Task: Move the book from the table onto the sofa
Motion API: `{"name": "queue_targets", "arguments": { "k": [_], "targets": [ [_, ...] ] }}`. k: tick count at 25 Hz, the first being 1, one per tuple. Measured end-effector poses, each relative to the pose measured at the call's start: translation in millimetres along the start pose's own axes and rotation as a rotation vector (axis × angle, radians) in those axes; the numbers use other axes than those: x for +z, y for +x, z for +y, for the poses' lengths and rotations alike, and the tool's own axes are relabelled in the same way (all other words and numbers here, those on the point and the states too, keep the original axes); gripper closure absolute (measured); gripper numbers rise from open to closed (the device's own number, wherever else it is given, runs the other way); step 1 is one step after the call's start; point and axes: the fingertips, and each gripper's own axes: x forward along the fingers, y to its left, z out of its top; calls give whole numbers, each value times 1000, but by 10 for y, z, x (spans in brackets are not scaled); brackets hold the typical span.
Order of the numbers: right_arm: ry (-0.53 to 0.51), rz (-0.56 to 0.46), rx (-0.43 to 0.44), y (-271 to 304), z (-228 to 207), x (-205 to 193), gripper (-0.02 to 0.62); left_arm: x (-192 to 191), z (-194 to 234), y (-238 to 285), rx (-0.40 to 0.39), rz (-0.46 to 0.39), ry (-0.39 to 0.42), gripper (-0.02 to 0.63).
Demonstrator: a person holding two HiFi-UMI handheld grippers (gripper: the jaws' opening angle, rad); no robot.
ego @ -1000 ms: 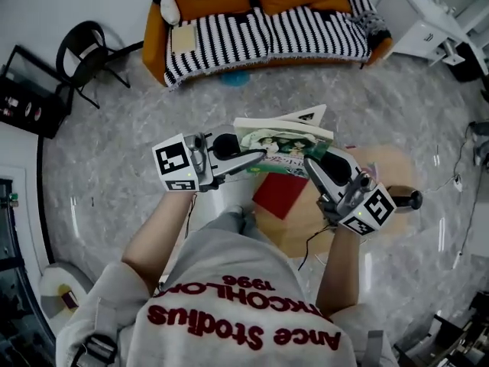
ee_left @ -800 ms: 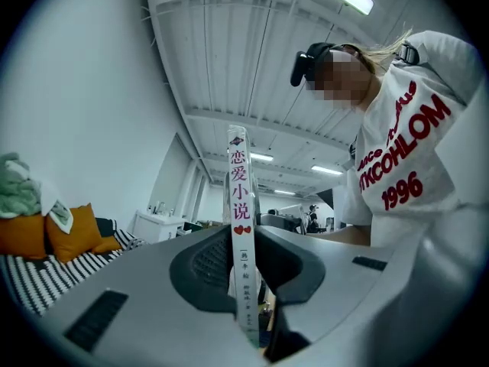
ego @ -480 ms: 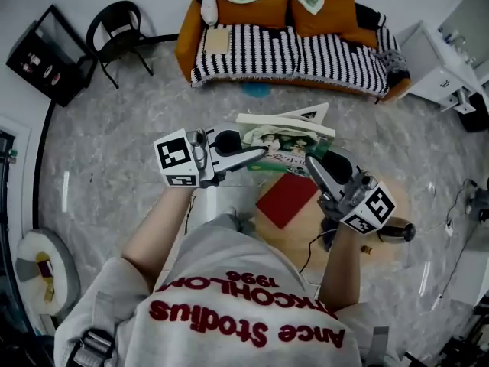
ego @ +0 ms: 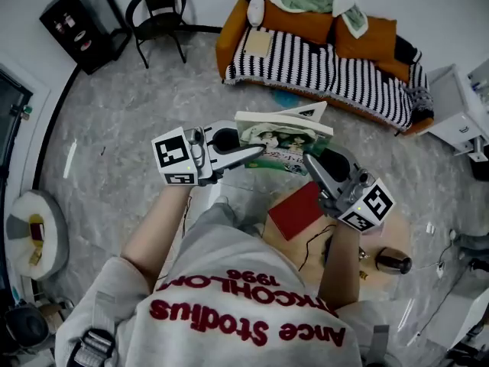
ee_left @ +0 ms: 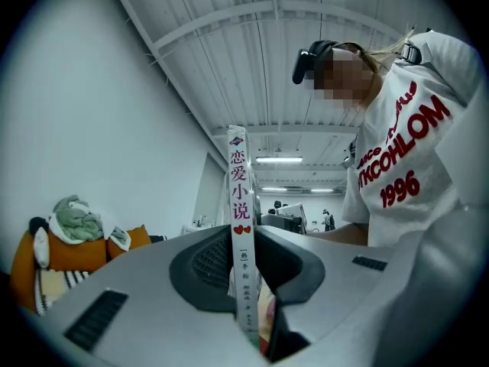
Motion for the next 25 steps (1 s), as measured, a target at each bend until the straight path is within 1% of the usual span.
{"name": "queue_targets", "arguments": {
  "k": [3, 6, 17, 23, 25],
  "targets": [
    [-3, -11, 20, -35, -26, -23, 512, -24, -13, 30, 21, 6, 29, 532],
    [-11, -22, 24, -39, -31, -37, 512, -35, -11, 30, 23, 3, 40, 532],
    [-43, -25, -18, -6, -22, -28, 512, -13, 41, 12, -24, -6, 63, 532],
    [-57, -21, -21, -75, -12, -91, 513, -93, 8, 44, -30, -12, 73, 532],
    [-60, -20, -21, 18, -37, -74, 512, -56, 79, -12, -31, -13, 74, 532]
  ]
}}
